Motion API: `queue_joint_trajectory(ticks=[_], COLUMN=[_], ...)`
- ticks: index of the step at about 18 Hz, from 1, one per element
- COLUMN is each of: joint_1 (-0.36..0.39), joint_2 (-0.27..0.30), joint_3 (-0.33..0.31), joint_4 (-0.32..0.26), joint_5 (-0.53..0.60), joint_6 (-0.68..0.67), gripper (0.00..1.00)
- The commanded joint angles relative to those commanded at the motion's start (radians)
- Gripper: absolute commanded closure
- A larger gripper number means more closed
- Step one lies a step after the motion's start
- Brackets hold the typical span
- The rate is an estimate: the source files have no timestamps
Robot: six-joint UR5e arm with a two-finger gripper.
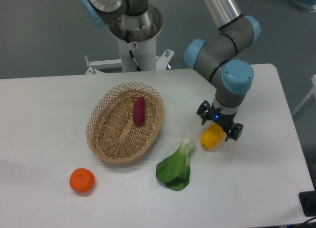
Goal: Pick up the mango from the table
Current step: 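Move the gripper over the yellow mango and lower it around it, then close the gripper on the yellow mango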
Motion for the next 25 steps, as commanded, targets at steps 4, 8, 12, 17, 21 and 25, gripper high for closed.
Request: queue_joint_trajectory(ticks=[4,8,12,17,21,25], joint_1=[-0.002,-0.008,-0.015,-0.017,-0.018,-0.017], joint_2=[-0.008,-0.015,-0.023,-0.025,-0.026,-0.026], joint_3=[-0.002,-0.017,-0.017,-0.031,-0.045,-0.043], joint_4=[0.003,0.06,0.075,0.1,0.121,0.12], joint_5=[0.0,0.0,0.005,0.005,0.006,0.009], joint_6=[-0.002,-0.006,-0.026,-0.026,-0.026,-0.025], gripper=[0.0,0.0,0.0,0.0,0.01,0.29])
